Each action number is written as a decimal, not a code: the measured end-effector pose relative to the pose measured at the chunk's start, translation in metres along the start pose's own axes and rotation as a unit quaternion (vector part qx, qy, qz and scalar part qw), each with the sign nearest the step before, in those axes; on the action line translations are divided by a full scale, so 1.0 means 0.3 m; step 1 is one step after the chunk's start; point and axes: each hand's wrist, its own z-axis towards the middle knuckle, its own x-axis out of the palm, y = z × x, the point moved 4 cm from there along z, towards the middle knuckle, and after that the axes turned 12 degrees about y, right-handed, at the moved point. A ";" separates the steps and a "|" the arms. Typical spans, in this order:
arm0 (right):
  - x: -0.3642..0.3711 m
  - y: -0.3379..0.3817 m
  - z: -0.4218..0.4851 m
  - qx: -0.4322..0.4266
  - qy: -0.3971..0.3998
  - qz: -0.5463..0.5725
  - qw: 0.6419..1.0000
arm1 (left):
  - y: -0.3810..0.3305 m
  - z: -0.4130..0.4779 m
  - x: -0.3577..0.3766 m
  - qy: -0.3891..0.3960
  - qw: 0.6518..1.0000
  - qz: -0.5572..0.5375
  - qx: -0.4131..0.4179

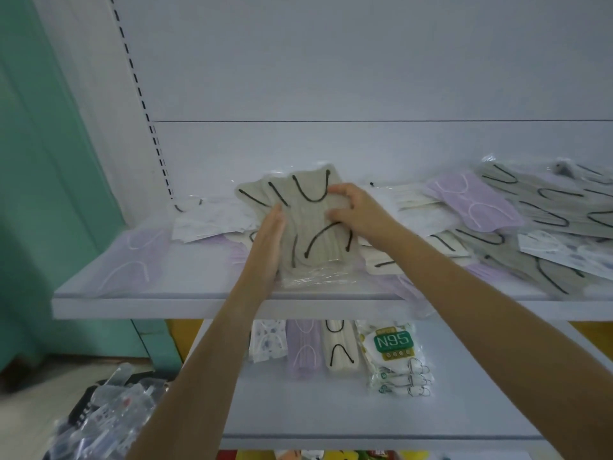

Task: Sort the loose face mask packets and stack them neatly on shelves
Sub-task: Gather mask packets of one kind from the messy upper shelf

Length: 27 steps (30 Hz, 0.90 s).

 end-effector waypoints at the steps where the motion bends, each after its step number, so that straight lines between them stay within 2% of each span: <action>1: 0.029 -0.006 0.002 0.003 0.015 -0.064 0.998 | -0.005 -0.010 0.000 -0.004 1.000 0.017 0.016; 3: 0.057 -0.009 0.004 0.001 0.012 -0.091 0.996 | -0.023 -0.031 0.000 -0.005 0.997 0.049 0.055; 7: 0.046 0.013 -0.019 0.007 -0.008 0.018 1.000 | -0.069 -0.057 -0.002 -0.032 0.989 0.071 0.126; 10: 0.047 0.052 -0.066 -0.053 -0.028 0.027 0.998 | -0.100 -0.070 0.019 -0.026 0.989 0.056 0.138; 14: 0.080 0.095 -0.147 -0.129 -0.061 -0.058 0.988 | -0.125 -0.089 0.034 0.034 0.993 0.048 0.099; 16: 0.102 0.098 -0.187 -0.145 -0.059 -0.054 0.986 | -0.138 -0.116 0.023 0.056 0.994 0.048 0.075; 23: 0.333 0.070 -0.359 -0.183 -0.077 0.011 0.980 | -0.115 -0.344 -0.080 0.095 0.991 0.036 0.087; 25: 0.449 0.020 -0.425 -0.197 -0.072 0.014 0.978 | -0.041 -0.454 -0.130 0.095 0.993 0.031 0.056; 27: 0.585 -0.058 -0.487 -0.184 -0.047 0.011 0.982 | 0.081 -0.573 -0.181 0.096 0.995 0.020 -0.009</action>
